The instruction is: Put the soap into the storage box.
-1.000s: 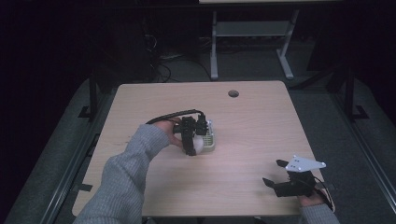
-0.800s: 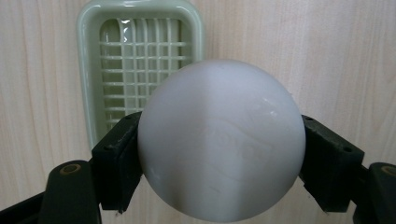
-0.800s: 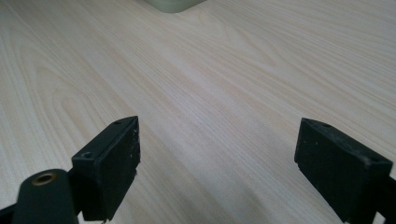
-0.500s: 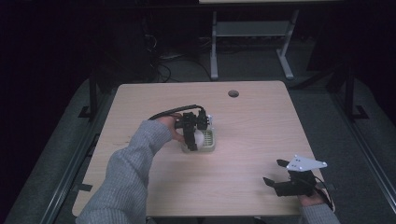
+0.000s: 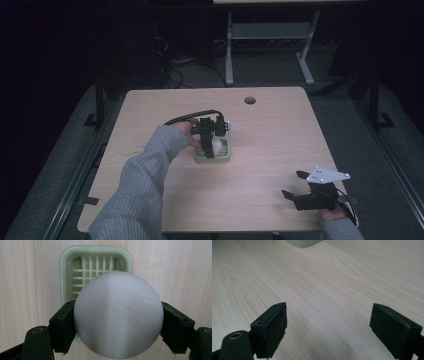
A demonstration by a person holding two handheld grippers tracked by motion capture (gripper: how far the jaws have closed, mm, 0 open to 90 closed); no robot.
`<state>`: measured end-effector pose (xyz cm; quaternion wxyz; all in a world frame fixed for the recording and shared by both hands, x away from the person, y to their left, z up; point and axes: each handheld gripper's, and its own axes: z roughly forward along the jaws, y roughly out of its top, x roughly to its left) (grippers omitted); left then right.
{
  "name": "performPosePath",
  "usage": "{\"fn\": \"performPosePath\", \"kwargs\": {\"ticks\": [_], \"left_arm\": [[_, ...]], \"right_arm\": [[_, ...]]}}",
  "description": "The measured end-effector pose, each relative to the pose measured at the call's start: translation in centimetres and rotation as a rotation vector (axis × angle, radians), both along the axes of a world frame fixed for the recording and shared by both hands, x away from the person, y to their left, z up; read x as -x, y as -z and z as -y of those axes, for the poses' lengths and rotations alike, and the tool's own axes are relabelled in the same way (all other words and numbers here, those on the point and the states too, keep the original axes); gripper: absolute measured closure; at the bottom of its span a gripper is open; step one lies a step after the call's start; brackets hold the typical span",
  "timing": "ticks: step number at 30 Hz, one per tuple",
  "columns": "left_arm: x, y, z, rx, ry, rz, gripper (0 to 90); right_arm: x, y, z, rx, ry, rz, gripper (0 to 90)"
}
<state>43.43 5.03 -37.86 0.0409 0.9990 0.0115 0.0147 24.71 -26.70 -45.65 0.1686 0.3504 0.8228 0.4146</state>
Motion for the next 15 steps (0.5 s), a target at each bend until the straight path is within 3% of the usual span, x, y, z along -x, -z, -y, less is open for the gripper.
{"fn": "performPosePath", "kwargs": {"ticks": [5, 15], "left_arm": [[-0.6, 0.2, -0.1, 0.010, -0.010, 0.007, 23.7], [-1.5, 1.3, -0.1, 0.006, -0.041, -0.020, 23.7]], "right_arm": [[0.0, 0.0, 0.0, 0.003, -0.001, 0.001, 13.7], [0.0, 0.0, -0.1, 0.005, -0.004, 0.001, 13.7]]}}
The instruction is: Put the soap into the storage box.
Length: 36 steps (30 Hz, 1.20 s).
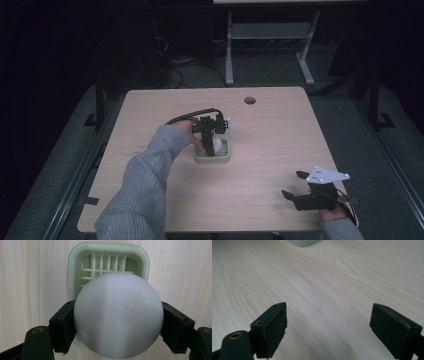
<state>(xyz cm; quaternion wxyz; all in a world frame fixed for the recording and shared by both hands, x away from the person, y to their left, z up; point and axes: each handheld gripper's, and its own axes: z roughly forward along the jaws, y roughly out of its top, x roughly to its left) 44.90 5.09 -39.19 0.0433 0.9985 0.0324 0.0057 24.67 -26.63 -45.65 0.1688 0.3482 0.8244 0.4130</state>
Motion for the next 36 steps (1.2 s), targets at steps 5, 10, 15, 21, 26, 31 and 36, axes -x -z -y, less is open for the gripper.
{"fn": "performPosePath", "kwargs": {"ticks": [5, 10, 15, 21, 26, 31, 36], "left_arm": [[-0.4, 0.3, 0.0, -0.011, 0.003, 0.008, 23.7], [-0.5, 0.7, 0.1, -0.022, 0.002, 0.008, 23.7], [-0.6, 1.1, 0.3, -0.022, -0.004, 0.004, 23.7], [-0.7, 1.2, 0.4, -0.025, -0.002, 0.000, 23.6], [-0.8, 1.5, 0.5, -0.033, 0.005, -0.006, 23.6], [-0.9, 1.7, 0.6, -0.028, 0.003, -0.011, 23.6], [-1.0, 1.7, 0.5, -0.039, 0.007, -0.014, 23.6]], "right_arm": [[0.0, 0.0, 0.0, -0.004, 0.003, -0.007, 13.7], [0.1, 0.0, 0.0, -0.005, 0.003, -0.005, 13.7], [0.0, 0.0, 0.0, -0.005, 0.000, -0.003, 13.8], [0.1, 0.0, 0.0, -0.005, 0.001, -0.003, 13.8], [0.0, 0.0, 0.0, -0.005, -0.001, -0.003, 13.8], [0.0, 0.0, 0.0, -0.006, -0.001, -0.006, 13.7], [0.0, 0.0, 0.1, -0.005, -0.001, -0.004, 13.7]]}}
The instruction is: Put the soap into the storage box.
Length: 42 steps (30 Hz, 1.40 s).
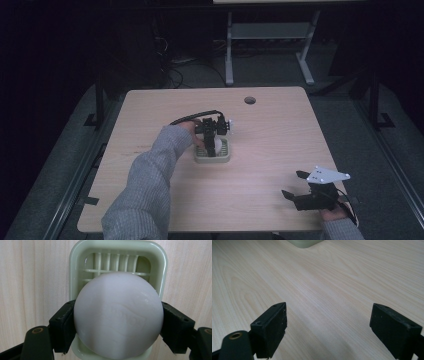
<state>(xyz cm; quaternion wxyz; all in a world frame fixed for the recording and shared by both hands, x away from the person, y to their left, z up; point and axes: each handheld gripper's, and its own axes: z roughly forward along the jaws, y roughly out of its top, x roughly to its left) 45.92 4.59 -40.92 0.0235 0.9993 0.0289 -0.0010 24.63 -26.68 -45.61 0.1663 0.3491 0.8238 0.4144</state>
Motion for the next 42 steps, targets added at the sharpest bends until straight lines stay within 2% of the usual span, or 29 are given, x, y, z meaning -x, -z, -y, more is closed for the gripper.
{"fn": "performPosePath", "kwargs": {"ticks": [4, 19, 24, 29, 39, 42], "left_arm": [[0.0, 0.1, -0.1, 0.004, -0.015, -0.004, 23.5], [-0.1, 0.1, -0.2, -0.001, -0.013, -0.001, 22.9], [0.1, -0.8, -0.3, 0.053, -0.018, 0.009, 22.3], [0.2, -0.9, -0.4, 0.025, -0.017, 0.018, 21.4], [0.5, -1.1, -0.3, 0.022, -0.017, 0.028, 20.4], [0.6, -1.2, -0.3, 0.032, -0.015, 0.036, 19.4]], "right_arm": [[0.0, 0.0, 0.0, 0.003, 0.001, 0.003, 13.7], [0.0, 0.0, 0.0, 0.001, 0.001, 0.009, 13.8], [0.0, 0.0, 0.0, 0.002, 0.000, 0.006, 13.8], [0.0, 0.0, 0.0, 0.002, -0.003, 0.005, 13.8], [0.0, 0.0, -0.1, 0.002, -0.002, 0.006, 13.7], [0.0, 0.0, -0.1, 0.003, -0.002, 0.003, 13.7]]}}
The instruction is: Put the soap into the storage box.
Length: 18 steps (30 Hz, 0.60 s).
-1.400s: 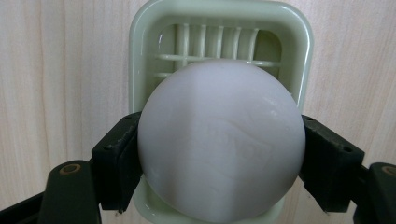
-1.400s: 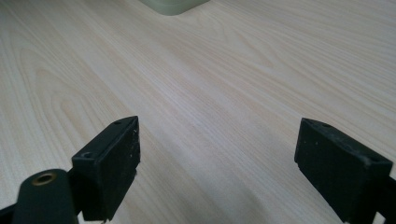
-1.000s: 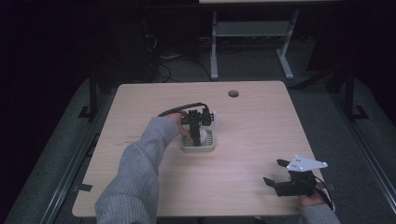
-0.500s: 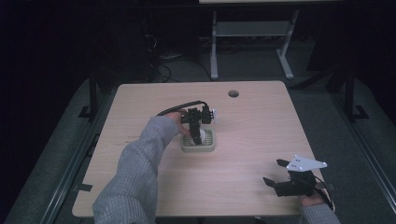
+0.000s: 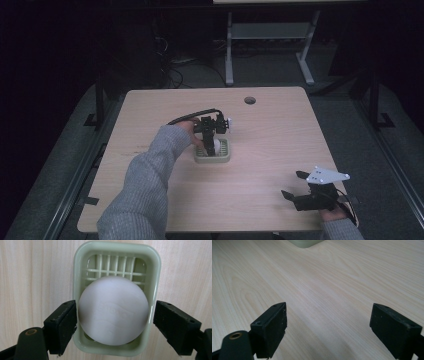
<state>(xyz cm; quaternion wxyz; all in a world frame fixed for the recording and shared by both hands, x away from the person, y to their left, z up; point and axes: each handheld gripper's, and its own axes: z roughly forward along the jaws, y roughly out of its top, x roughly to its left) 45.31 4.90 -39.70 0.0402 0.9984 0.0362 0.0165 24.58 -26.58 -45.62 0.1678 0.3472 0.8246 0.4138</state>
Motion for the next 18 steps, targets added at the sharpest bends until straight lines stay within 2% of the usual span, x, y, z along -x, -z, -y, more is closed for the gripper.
{"fn": "performPosePath", "kwargs": {"ticks": [4, 12, 18], "left_arm": [[-0.1, -0.4, -0.2, 0.017, -0.012, 0.003, 19.9], [0.3, -0.6, -0.6, 0.000, -0.016, 0.002, 19.4], [0.9, -0.8, -1.0, 0.023, -0.029, 0.001, 20.2]], "right_arm": [[0.0, 0.0, 0.0, -0.001, 0.001, 0.001, 13.8], [0.0, 0.0, 0.0, 0.001, 0.000, -0.004, 13.7], [0.0, 0.0, 0.0, 0.005, 0.000, -0.003, 13.7]]}}
